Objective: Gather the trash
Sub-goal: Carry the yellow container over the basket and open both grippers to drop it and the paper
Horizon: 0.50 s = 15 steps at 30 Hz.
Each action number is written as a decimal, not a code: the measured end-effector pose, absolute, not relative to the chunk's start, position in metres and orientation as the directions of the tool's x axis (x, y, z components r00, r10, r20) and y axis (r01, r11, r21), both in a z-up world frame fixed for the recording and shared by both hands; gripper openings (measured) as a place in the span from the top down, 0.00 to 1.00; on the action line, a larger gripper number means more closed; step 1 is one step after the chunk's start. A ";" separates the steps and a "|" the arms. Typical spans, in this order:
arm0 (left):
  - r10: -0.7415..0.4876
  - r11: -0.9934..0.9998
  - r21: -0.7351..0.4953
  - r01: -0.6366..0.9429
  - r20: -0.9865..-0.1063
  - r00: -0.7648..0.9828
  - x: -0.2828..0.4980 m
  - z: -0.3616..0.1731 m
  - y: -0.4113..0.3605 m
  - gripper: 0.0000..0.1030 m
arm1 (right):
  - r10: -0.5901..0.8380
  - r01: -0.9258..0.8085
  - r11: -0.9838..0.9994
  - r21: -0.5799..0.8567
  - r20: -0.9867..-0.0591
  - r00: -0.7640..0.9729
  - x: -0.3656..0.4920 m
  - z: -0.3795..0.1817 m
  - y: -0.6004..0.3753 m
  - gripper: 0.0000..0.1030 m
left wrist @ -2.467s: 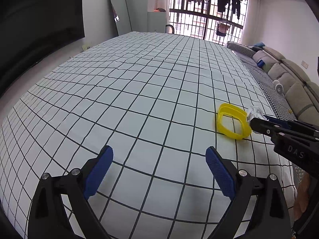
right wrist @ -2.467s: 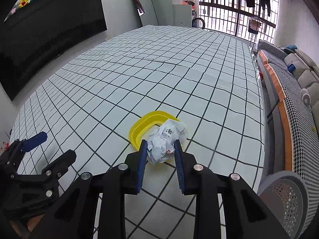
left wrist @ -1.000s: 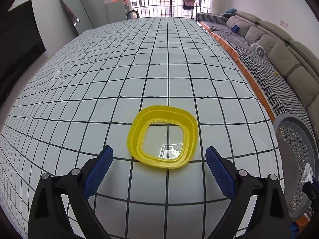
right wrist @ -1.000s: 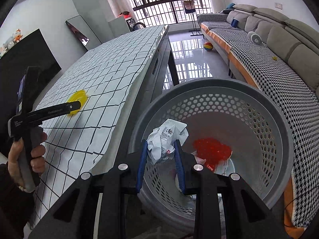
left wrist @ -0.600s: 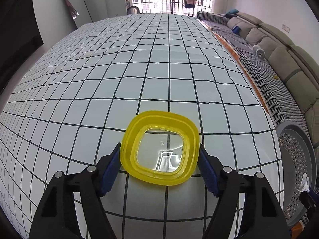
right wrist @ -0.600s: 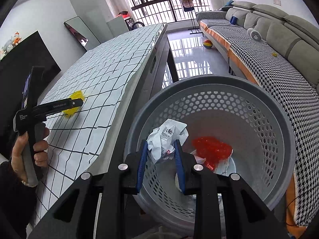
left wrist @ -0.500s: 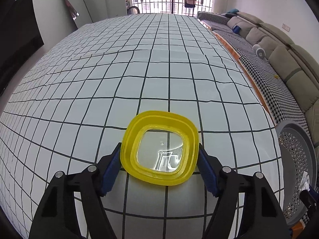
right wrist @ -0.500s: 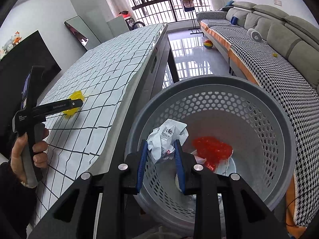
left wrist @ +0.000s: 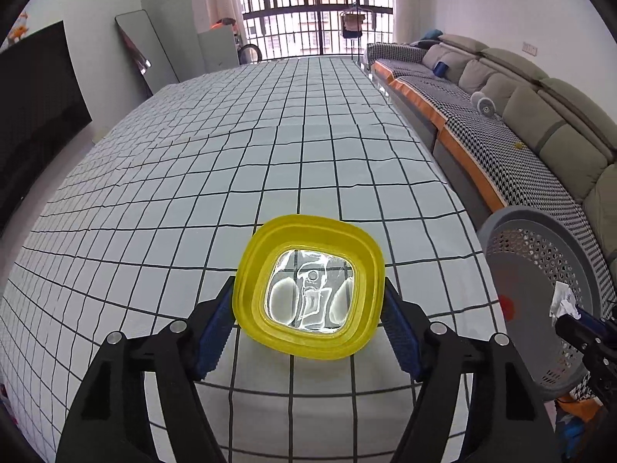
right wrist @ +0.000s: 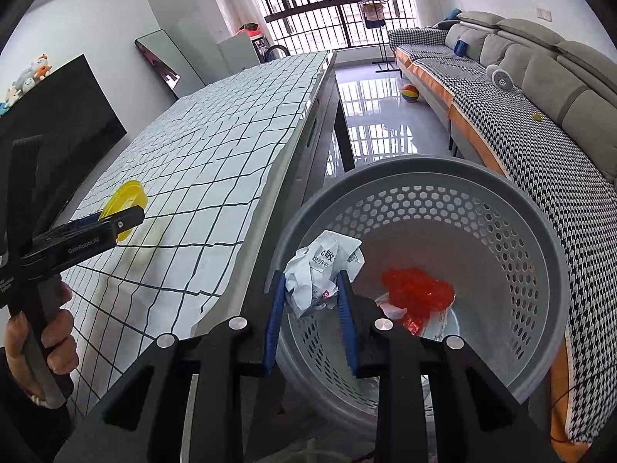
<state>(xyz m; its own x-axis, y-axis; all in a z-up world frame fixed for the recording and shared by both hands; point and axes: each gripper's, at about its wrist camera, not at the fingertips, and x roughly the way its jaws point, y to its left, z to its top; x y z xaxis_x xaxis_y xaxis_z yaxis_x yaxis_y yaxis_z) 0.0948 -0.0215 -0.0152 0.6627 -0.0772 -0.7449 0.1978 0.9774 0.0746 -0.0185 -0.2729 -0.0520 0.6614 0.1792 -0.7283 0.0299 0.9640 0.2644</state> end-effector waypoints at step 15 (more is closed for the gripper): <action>-0.154 0.959 0.063 0.277 -0.707 0.691 0.033 0.007 -0.051 0.33 | 0.173 0.009 0.968 0.250 -0.698 0.694 -0.047 -0.032 -0.272 0.74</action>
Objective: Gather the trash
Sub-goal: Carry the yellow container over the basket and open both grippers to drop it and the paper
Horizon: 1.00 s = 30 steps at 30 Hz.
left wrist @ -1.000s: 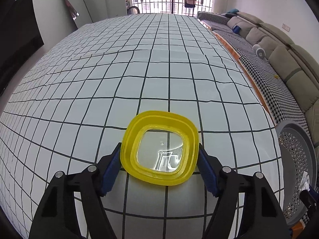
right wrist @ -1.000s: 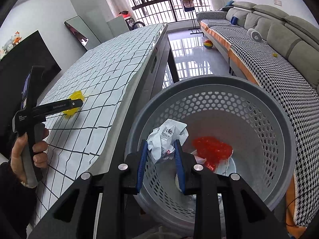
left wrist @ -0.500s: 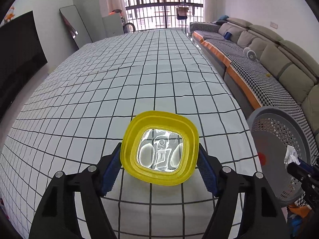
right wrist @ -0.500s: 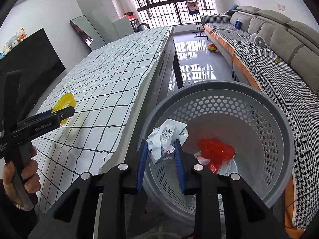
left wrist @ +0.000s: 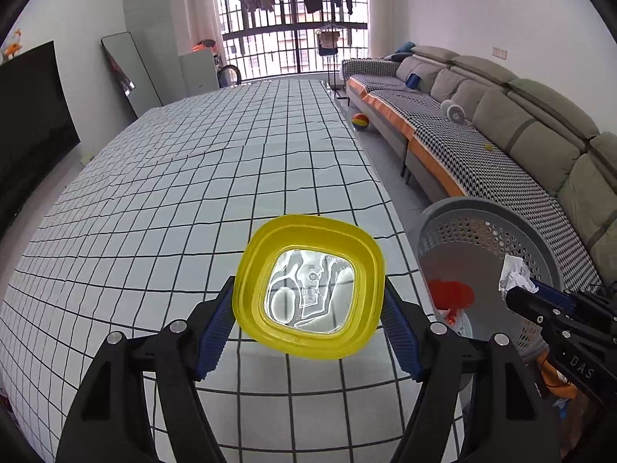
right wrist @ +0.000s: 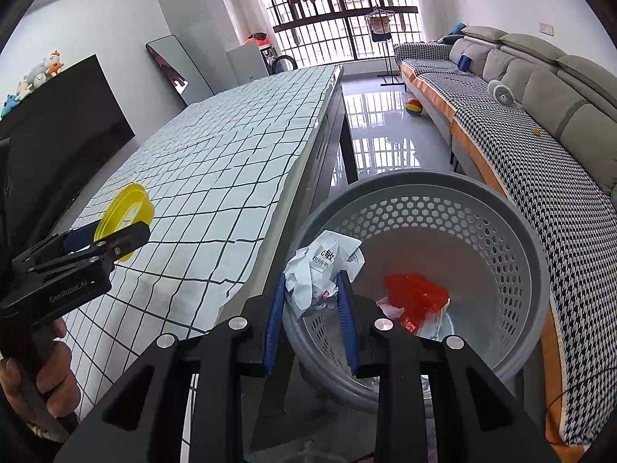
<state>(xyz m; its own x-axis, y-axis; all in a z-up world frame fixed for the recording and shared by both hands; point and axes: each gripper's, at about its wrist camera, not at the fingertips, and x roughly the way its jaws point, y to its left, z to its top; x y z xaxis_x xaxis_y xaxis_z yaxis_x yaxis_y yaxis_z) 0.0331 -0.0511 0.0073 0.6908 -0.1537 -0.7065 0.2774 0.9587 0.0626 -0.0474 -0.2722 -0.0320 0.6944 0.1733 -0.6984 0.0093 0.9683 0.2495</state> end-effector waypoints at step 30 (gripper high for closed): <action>-0.260 0.894 0.035 0.447 -0.771 0.582 0.030 -0.025 -0.186 0.33 | 0.101 0.154 0.948 0.278 -0.723 0.684 -0.058 -0.058 -0.372 0.74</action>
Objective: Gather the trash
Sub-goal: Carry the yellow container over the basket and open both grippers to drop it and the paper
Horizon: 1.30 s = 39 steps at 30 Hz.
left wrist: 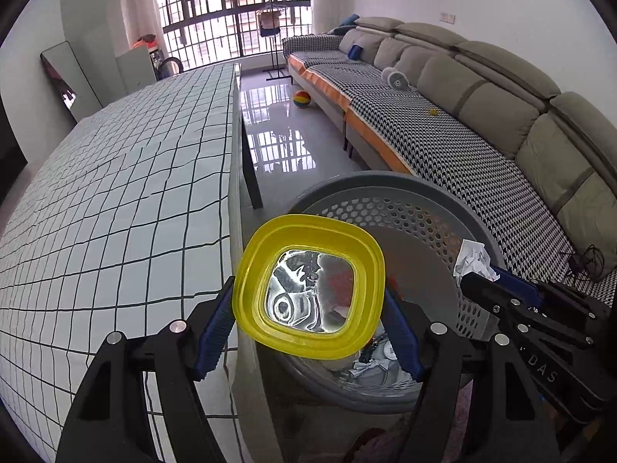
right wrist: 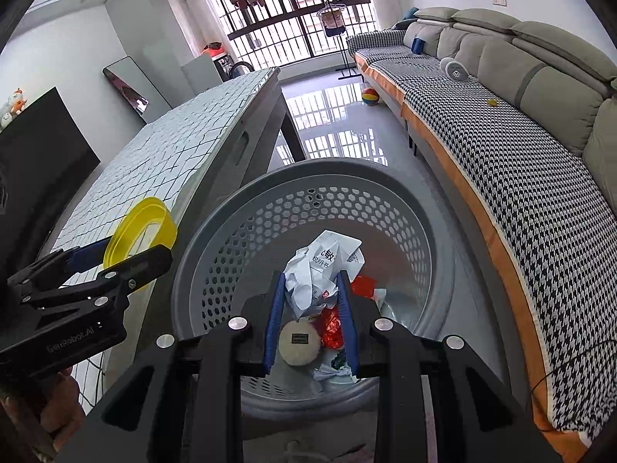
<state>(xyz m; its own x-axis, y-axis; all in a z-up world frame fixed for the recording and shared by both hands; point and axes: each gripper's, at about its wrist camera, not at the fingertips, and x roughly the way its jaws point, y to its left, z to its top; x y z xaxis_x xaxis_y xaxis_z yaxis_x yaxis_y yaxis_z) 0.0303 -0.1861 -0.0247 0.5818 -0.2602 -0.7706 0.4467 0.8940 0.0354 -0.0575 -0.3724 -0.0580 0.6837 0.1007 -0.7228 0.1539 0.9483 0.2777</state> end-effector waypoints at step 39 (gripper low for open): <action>-0.257 0.912 0.000 0.409 -0.779 0.572 0.041 -0.025 -0.179 0.16 | 0.069 0.177 0.950 0.259 -0.722 0.689 -0.052 -0.064 -0.373 0.54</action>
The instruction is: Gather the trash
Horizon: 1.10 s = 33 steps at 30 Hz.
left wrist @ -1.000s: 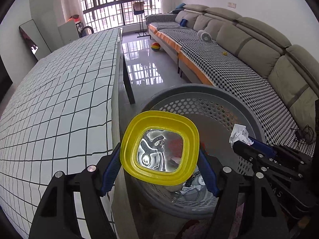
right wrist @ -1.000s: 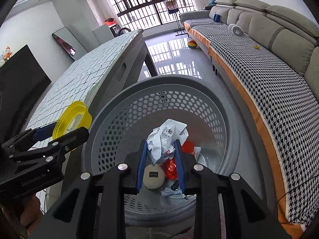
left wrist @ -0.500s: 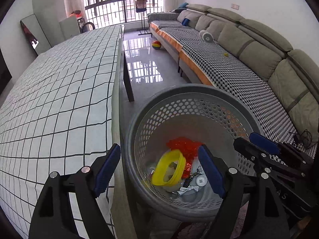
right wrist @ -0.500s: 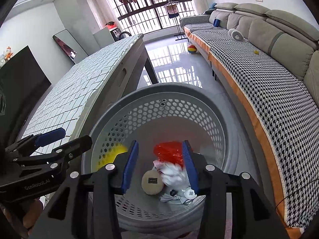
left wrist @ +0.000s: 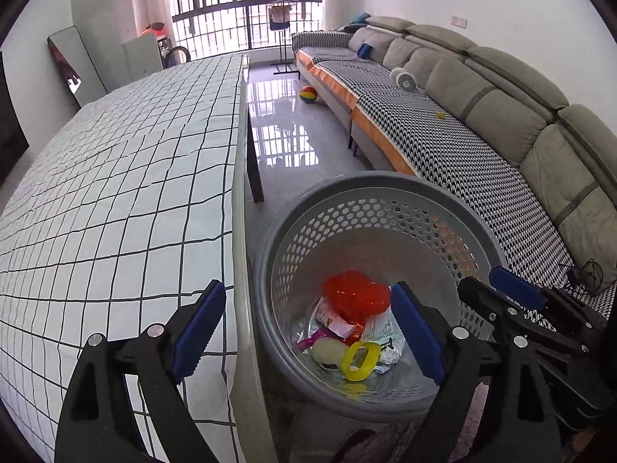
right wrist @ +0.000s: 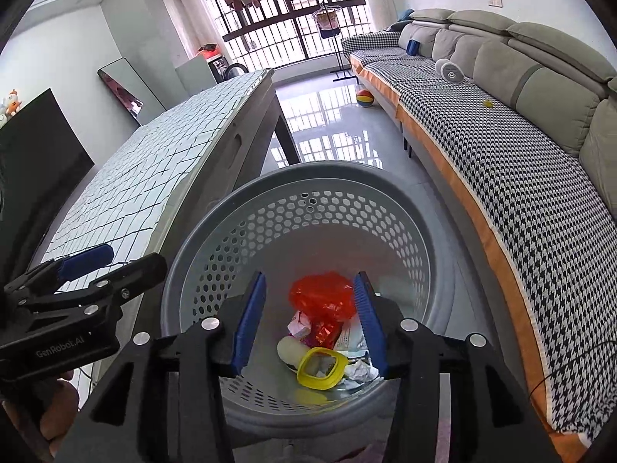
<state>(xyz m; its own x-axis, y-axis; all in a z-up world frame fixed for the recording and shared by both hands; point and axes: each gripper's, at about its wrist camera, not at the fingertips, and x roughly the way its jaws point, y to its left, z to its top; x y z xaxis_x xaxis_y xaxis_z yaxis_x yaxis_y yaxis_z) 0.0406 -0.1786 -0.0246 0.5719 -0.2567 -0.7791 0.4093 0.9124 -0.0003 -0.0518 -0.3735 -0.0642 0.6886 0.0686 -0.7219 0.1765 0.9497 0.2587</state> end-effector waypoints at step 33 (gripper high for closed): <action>-0.215 0.939 0.026 0.342 -0.732 0.646 0.022 -0.009 -0.153 0.07 | -0.012 0.214 0.957 0.197 -0.710 0.705 -0.072 -0.046 -0.356 0.34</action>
<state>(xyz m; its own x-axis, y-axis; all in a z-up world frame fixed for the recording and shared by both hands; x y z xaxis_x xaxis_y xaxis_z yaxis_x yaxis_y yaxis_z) 0.0222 -0.1526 -0.0092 0.6461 -0.2149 -0.7324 0.3421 0.9393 0.0262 -0.0716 -0.3556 -0.0458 0.7045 -0.0116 -0.7096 0.2138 0.9569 0.1966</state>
